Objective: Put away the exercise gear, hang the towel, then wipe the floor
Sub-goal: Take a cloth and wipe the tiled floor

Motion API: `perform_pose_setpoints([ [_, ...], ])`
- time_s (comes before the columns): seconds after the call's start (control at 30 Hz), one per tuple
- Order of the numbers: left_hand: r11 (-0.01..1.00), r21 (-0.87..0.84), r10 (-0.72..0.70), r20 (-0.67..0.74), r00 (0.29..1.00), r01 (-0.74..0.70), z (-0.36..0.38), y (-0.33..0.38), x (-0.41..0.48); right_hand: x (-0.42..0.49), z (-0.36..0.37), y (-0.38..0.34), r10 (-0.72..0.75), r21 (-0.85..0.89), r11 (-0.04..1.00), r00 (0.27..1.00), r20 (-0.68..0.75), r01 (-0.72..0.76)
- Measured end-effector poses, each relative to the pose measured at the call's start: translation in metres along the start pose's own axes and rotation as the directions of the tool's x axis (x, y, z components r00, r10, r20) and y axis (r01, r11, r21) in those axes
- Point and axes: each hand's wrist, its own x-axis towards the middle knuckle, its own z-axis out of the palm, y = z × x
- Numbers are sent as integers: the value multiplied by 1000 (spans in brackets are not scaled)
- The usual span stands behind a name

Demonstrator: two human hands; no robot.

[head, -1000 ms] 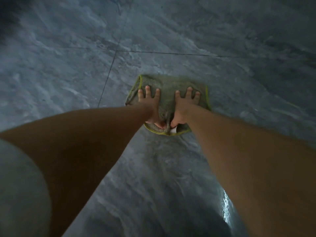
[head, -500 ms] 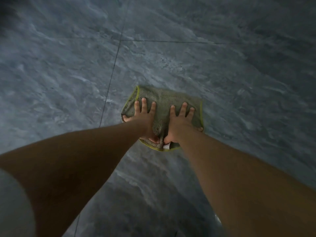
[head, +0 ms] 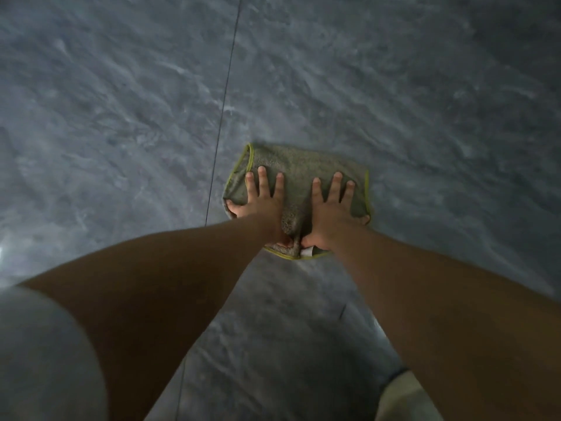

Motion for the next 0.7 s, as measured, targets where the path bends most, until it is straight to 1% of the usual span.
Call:
perform_pose_setpoints([
  [0.17, 1000, -13, -25, 28, 999, 25, 38, 0, -35, -35, 47, 10, -26, 0, 1000, 1000, -16, 26],
  [0.3, 1000, -28, -13, 61, 998, 15, 68, 4, -63, -55, 76, 22, -36, -31, 999, 999, -29, 35],
  [0.43, 1000, -11, 6, 36, 999, -5, 95, 4, -88, -76, 109, 26, -11, -42, 999, 999, -36, 9],
  [0.53, 999, 24, 30, 22, 999, -31, 113, -4, -108, -91, 136, 27, -26, -20, 999, 998, -59, 25],
  [0.7, 998, 18, 64, 28, 998, -64, 152, -20, -146, -118, 179, 22, -13, -8, 1000, 998, -64, 12],
])
